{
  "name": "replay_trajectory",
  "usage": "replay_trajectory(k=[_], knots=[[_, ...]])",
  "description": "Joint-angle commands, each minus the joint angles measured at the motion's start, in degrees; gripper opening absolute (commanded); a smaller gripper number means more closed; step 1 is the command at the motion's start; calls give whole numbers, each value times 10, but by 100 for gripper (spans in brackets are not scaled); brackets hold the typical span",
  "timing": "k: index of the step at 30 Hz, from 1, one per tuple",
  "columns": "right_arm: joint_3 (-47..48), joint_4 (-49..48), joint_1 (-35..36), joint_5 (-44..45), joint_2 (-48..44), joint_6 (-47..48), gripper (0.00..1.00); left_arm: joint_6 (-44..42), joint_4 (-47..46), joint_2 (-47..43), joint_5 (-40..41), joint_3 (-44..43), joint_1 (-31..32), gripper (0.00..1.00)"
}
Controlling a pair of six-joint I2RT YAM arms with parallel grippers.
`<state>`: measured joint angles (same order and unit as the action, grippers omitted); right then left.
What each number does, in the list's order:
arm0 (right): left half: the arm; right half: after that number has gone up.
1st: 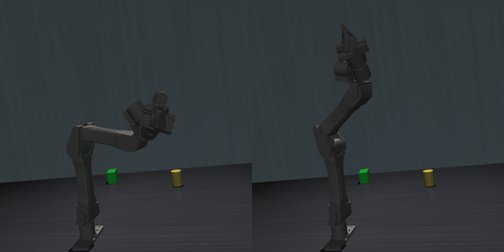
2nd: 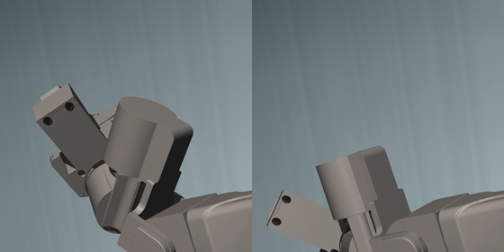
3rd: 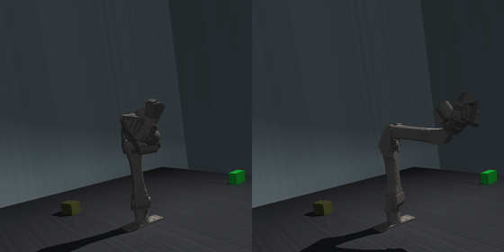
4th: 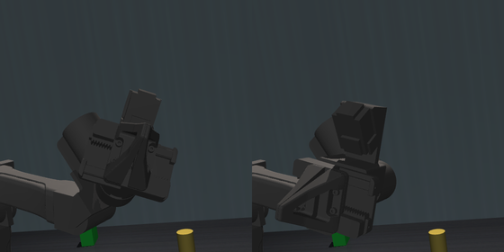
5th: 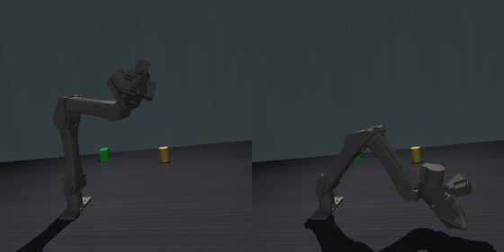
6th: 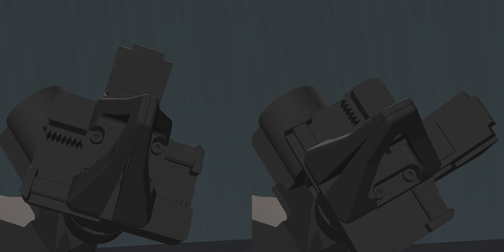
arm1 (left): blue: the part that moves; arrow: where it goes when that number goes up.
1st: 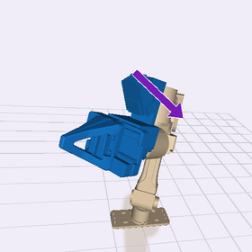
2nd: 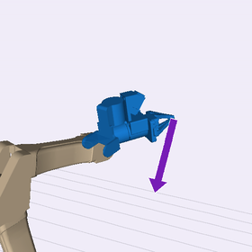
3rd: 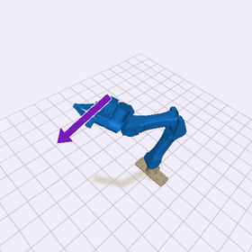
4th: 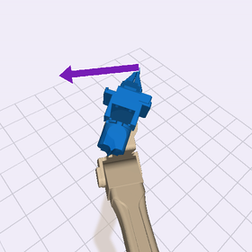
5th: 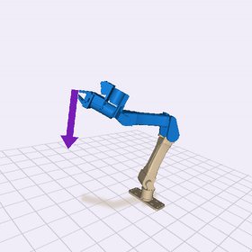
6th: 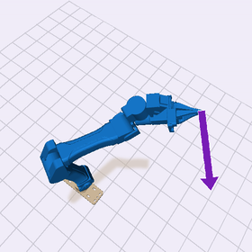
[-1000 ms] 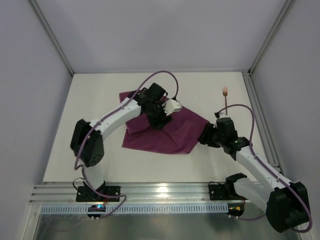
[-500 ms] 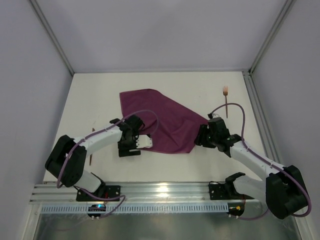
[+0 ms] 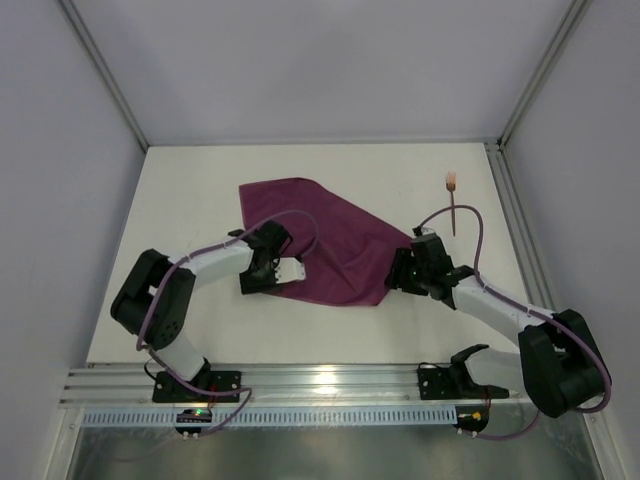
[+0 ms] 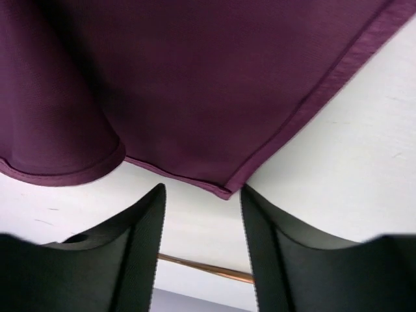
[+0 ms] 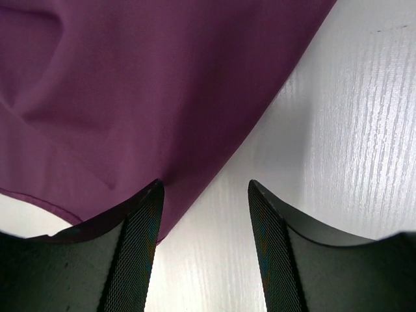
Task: Fold the napkin into a case and place the utensils inside
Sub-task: Pick up the crumpled napkin from the center of the board.
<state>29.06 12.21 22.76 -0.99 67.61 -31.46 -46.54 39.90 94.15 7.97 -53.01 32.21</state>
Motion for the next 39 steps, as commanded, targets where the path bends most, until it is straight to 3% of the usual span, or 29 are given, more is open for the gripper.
replay_trajectory(k=[1, 2, 3, 5, 6, 8, 9, 13, 17, 23, 27, 29, 33, 39], knots=[[-2, -47, 2, 24, 26, -15, 59, 4, -76, 45, -9, 20, -11, 49], [-2, -54, 2, 22, 44, -16, 59, 7, -78, 44, -12, 21, -14, 42], [-1, -62, 2, 19, 54, -18, 59, 11, -85, 41, -13, 22, -15, 26], [0, -90, 3, -4, 83, -23, 59, 24, -97, 31, -13, 25, -18, 4], [3, -100, 3, -12, 94, -26, 57, 30, -104, 27, -11, 27, -19, 0], [18, -114, 3, -17, 123, -29, 50, 42, -120, 15, -9, 27, -21, 0], [21, -118, 2, -20, 129, -30, 36, 54, -126, 9, -8, 26, -23, 0], [42, -127, 3, -1, 132, -23, 4, 86, -134, -42, -8, 19, -31, 0], [76, -55, 3, 43, 73, 6, 4, 104, -86, -93, -13, -6, -34, 0], [169, 133, 4, 92, -56, 85, 4, 125, -10, -148, -43, -41, -34, 0], [275, 287, 5, 96, -107, 126, 4, 139, 46, -178, -66, -65, -34, 0], [310, 319, 5, 79, -116, 145, 4, 148, 62, -183, -69, -77, -34, 0], [398, 391, 6, -15, -56, 174, 4, 161, 81, -185, -54, -101, -34, 0], [452, 350, 11, -98, 150, 207, 4, 175, 27, -168, 0, -92, -48, 0]])
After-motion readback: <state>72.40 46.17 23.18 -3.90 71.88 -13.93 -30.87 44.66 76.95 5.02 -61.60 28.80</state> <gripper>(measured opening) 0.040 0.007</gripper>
